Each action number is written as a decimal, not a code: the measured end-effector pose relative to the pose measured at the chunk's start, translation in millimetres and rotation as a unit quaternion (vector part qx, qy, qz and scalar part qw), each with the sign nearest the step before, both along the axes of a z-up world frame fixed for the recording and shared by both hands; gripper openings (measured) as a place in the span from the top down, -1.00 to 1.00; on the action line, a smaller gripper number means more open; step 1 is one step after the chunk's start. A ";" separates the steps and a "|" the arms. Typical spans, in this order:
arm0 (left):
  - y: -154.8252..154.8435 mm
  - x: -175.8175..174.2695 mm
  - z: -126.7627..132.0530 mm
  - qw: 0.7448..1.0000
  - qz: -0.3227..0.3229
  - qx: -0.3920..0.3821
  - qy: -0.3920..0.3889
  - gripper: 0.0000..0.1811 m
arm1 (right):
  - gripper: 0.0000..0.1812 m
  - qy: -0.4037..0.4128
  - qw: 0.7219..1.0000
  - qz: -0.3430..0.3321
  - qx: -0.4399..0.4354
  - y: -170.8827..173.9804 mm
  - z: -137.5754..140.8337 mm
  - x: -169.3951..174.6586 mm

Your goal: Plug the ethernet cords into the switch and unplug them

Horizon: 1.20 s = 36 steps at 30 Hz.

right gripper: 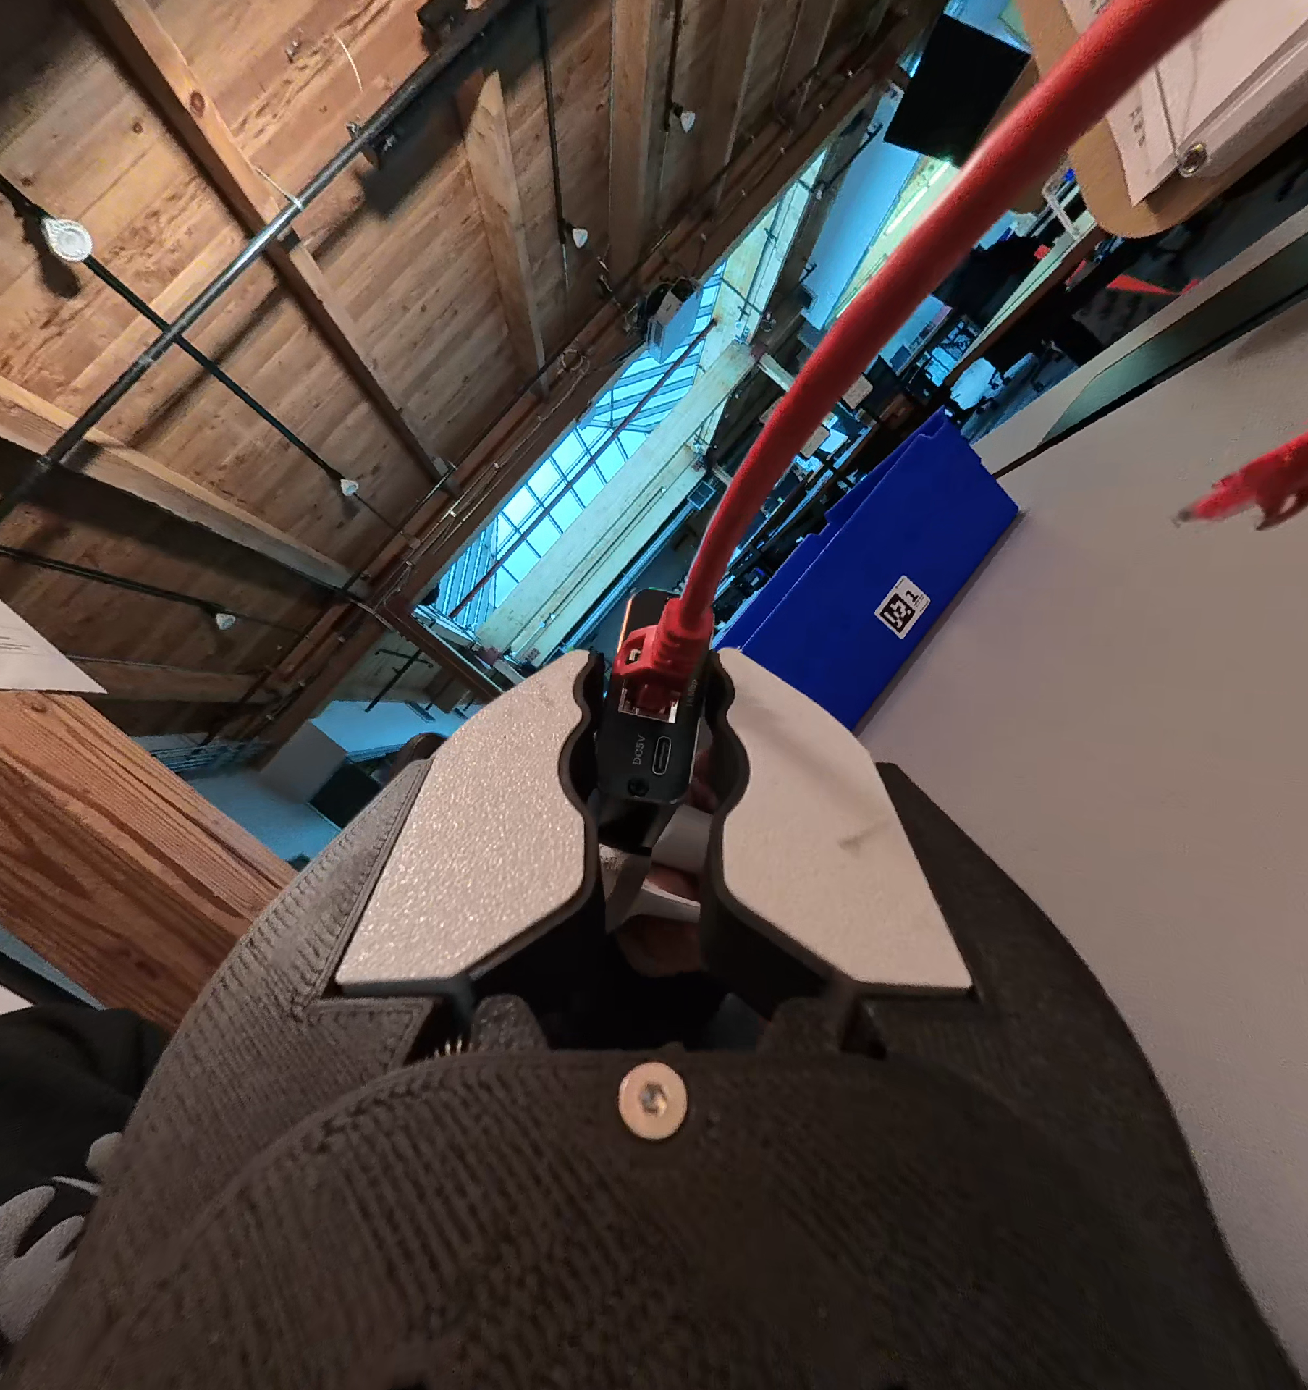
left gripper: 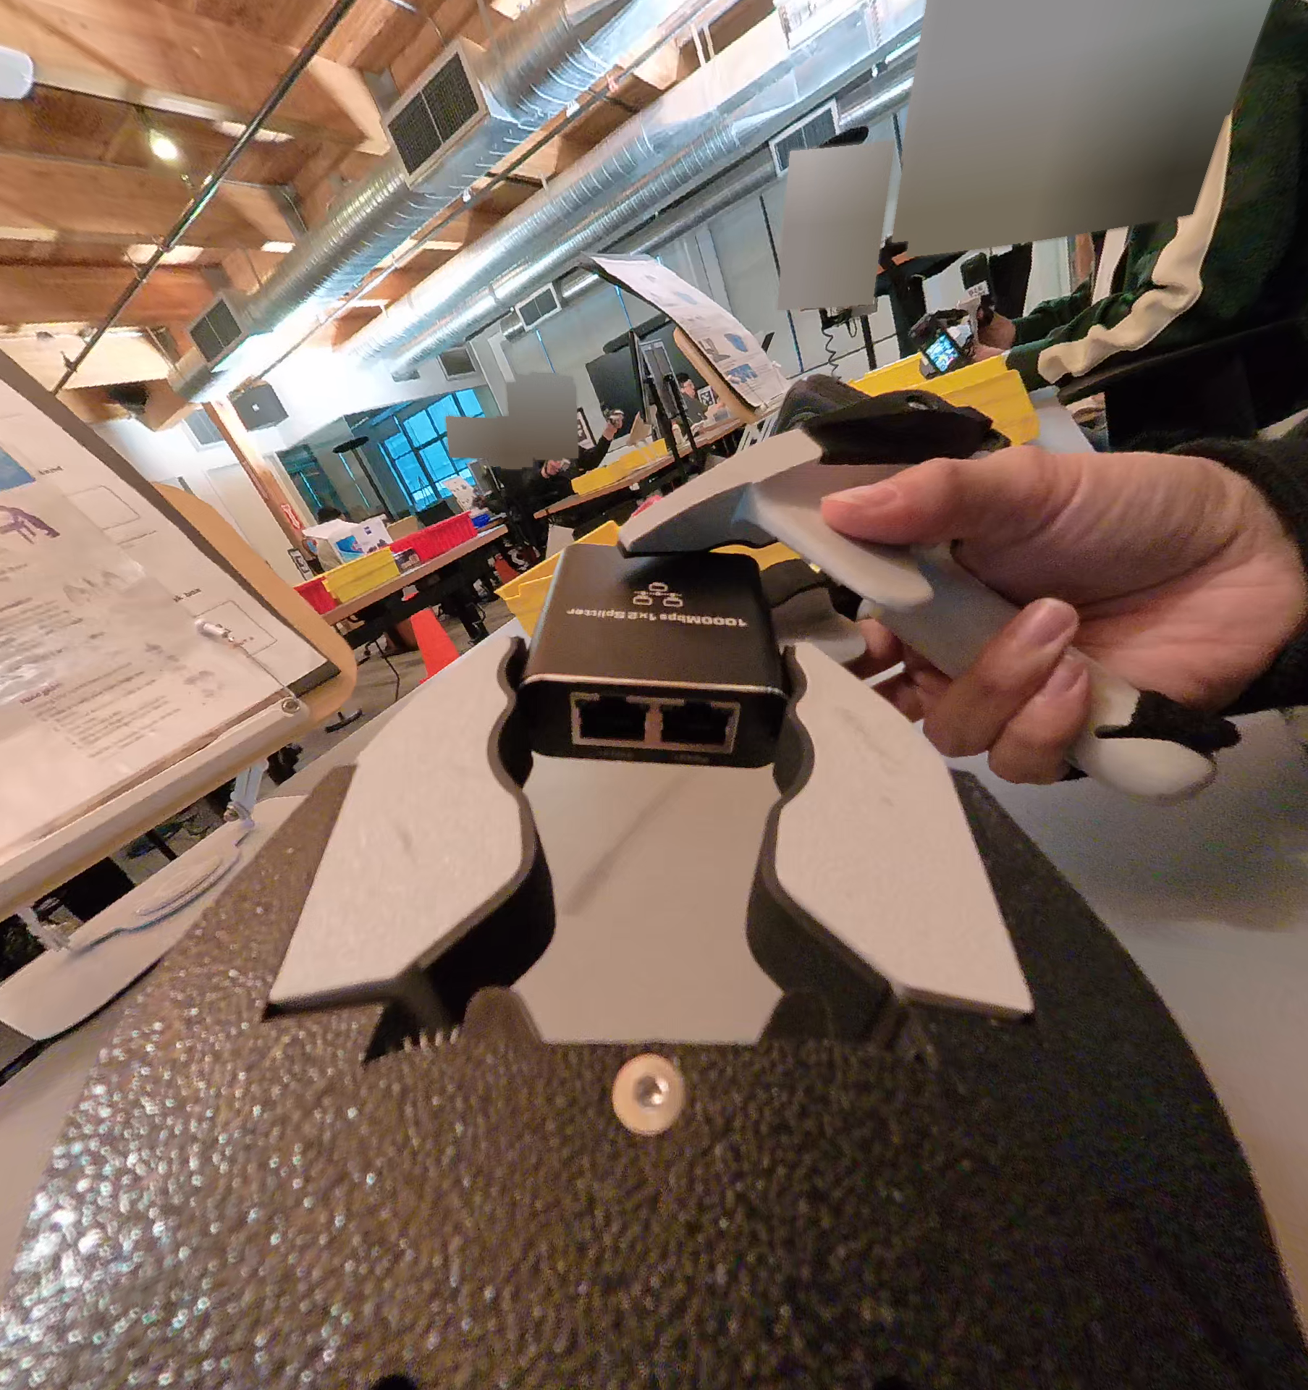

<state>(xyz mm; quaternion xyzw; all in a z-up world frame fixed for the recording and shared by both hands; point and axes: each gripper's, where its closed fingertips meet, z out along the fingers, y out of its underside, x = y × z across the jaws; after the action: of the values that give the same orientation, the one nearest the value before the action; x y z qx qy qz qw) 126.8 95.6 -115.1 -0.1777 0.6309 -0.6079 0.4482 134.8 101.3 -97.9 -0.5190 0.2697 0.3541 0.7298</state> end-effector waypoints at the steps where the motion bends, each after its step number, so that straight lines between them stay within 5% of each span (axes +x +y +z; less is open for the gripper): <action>1: 2.2 0.2 1.0 1.000 -0.001 -0.011 0.003 0.30 | 0.71 -0.002 1.000 0.006 0.000 0.2 0.3 -0.7; 8: 23.5 1.6 7.2 0.998 0.005 -0.058 0.009 0.30 | 0.52 0.043 0.999 0.007 0.000 2.5 -8.2 4.8; 22: 11.8 7.4 -2.7 0.999 0.037 0.006 0.006 0.30 | 0.84 0.099 0.993 -0.037 0.057 -9.1 -2.9 18.9; 36: 9.1 12.0 -6.8 0.997 0.063 0.031 0.002 0.31 | 0.86 0.113 0.992 -0.045 0.032 -6.6 -10.8 19.0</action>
<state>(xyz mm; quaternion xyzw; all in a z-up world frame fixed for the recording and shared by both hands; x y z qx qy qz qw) 138.8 104.7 -121.9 -0.2047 0.6383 -0.5577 0.4897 153.8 94.7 -108.6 -0.4391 0.3618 0.3861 0.7261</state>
